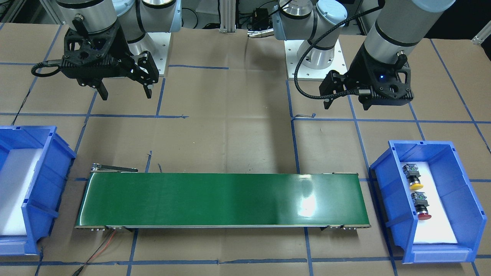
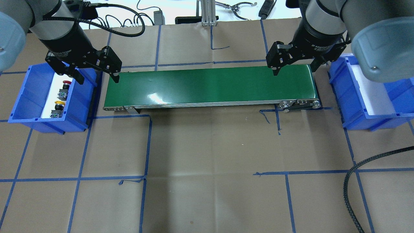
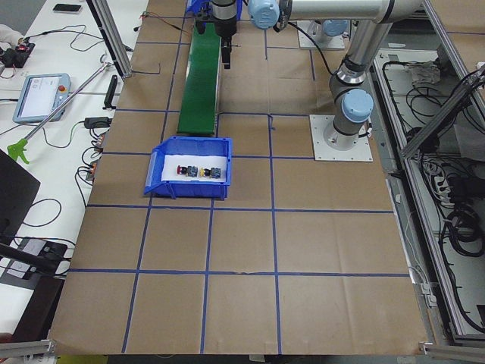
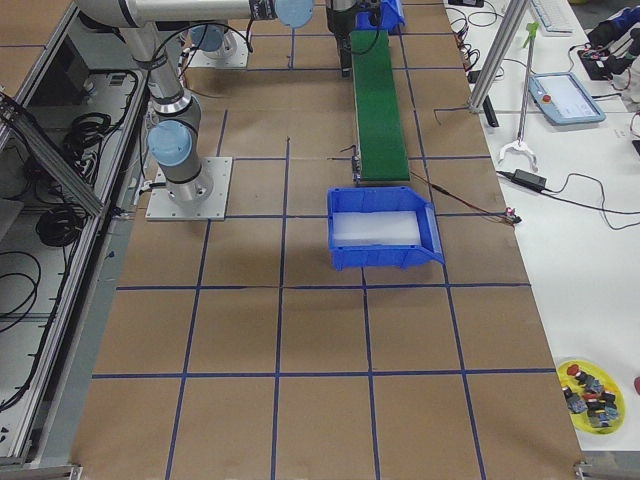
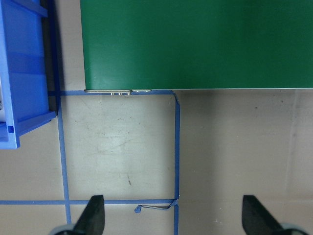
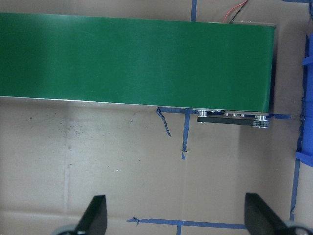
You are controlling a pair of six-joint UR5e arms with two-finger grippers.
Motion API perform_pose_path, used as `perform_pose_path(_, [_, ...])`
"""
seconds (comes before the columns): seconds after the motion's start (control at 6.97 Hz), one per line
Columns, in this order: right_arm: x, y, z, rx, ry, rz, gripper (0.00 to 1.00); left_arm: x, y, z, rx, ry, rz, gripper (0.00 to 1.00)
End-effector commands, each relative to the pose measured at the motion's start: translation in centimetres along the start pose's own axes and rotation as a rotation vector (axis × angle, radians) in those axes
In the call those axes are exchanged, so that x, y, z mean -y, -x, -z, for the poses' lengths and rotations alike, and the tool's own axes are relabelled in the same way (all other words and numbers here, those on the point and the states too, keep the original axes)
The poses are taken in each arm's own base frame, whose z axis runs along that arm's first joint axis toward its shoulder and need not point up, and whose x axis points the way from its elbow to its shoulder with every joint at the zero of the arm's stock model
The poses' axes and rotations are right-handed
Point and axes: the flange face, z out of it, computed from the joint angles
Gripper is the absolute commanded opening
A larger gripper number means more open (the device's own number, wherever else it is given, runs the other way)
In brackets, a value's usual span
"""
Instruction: Transport two buttons from left to right
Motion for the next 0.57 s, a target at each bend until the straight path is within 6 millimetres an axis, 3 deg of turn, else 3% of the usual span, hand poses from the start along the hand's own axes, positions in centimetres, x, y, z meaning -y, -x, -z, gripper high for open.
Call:
perform_pose_path(0.0, [0.0, 0.0, -0.1, -0.001, 0.002, 0.0, 1.0, 1.0, 0.6, -1.0, -0.003, 0.012, 0.002, 1.0])
perform_pose_path(0.14, [0.0, 0.0, -0.2, 0.001, 0.004, 0.001, 1.0, 1.6, 2.4, -0.9, -0.003, -0.003, -0.02, 1.0])
perform_pose_path(0.43, [-0.1, 0.0, -0.2, 0.001, 0.004, 0.0, 1.0, 2.5, 13.4, -1.0, -0.012, -0.006, 0.04, 1.0])
